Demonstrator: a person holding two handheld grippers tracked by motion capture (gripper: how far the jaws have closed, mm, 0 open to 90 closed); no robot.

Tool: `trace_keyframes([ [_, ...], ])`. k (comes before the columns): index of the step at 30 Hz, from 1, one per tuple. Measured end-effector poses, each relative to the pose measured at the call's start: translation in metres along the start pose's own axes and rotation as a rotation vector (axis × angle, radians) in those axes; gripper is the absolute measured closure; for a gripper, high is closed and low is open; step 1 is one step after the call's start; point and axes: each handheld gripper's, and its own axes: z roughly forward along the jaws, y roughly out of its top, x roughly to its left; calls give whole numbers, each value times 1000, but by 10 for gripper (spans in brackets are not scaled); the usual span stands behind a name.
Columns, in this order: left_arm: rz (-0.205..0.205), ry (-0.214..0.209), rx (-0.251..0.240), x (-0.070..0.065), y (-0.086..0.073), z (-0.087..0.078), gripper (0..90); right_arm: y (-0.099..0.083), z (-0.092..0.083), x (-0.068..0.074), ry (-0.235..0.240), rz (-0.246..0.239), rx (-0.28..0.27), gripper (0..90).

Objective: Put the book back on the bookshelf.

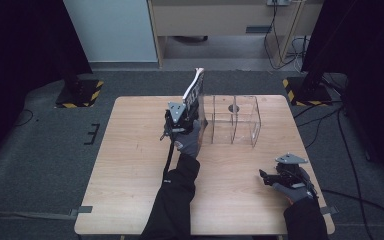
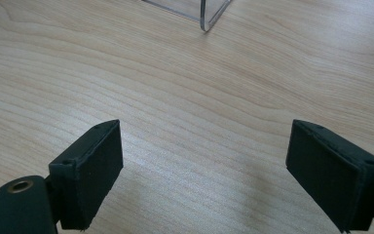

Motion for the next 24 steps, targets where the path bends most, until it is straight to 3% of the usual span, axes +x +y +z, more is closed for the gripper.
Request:
trace_keyframes([
  [15, -19, -13, -26, 1, -8, -10, 786, 0, 0, 0, -4, 2, 1, 135],
  [24, -63, 7, -63, 11, -14, -24, 749, -1, 1, 2, -5, -5, 7, 135],
])
